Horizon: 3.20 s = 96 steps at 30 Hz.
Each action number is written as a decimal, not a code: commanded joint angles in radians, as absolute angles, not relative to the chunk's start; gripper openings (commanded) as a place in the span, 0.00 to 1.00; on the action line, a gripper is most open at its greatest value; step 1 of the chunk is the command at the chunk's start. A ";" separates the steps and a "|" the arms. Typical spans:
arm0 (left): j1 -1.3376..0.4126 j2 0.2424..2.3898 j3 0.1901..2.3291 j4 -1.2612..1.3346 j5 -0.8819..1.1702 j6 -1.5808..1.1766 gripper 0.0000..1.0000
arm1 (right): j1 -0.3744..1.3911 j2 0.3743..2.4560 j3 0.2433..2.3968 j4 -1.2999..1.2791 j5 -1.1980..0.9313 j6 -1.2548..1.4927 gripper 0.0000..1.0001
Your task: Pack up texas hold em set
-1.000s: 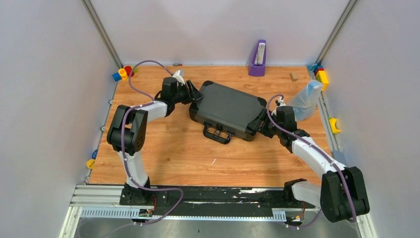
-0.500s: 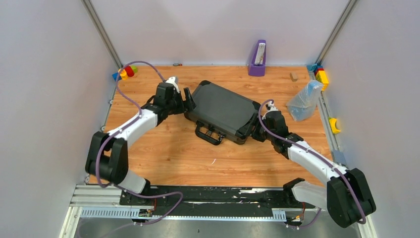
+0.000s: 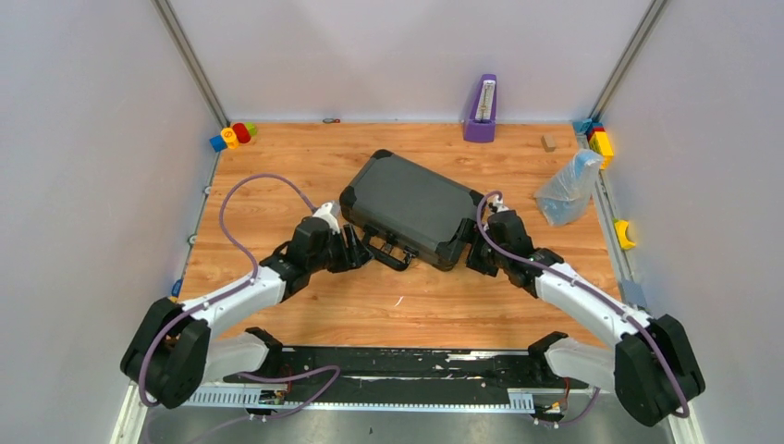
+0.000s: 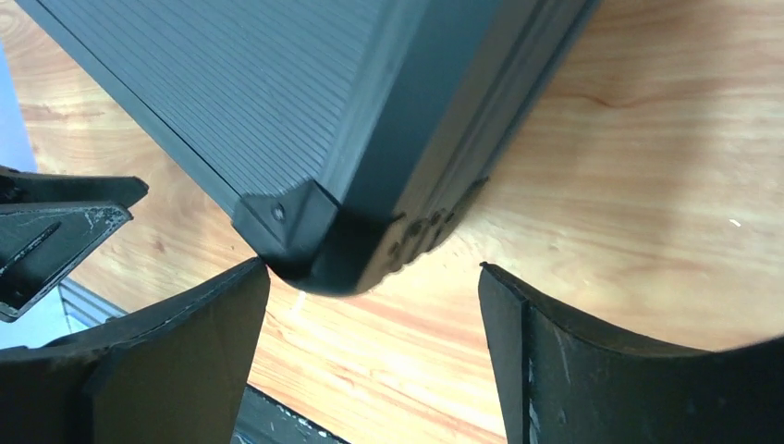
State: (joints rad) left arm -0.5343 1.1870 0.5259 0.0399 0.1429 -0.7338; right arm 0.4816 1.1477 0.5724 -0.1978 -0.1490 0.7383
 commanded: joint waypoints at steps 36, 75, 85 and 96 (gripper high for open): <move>-0.574 1.354 0.363 0.532 0.170 -0.924 0.49 | 0.549 1.568 0.934 -0.209 -0.173 0.562 0.00; -0.575 1.480 0.449 0.788 0.190 -0.988 0.06 | 0.556 1.593 0.914 -0.172 -0.179 0.561 0.00; -0.574 1.499 0.473 0.800 0.195 -0.974 0.33 | 0.555 1.598 0.914 -0.167 -0.183 0.560 0.00; -0.574 1.519 0.486 0.846 0.205 -0.973 0.31 | 0.555 1.599 0.914 -0.167 -0.190 0.558 0.00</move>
State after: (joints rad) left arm -0.5735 1.5116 0.4538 0.7906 0.2020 -1.0008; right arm 0.5495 1.5520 0.9489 -0.0654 -0.2150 0.5747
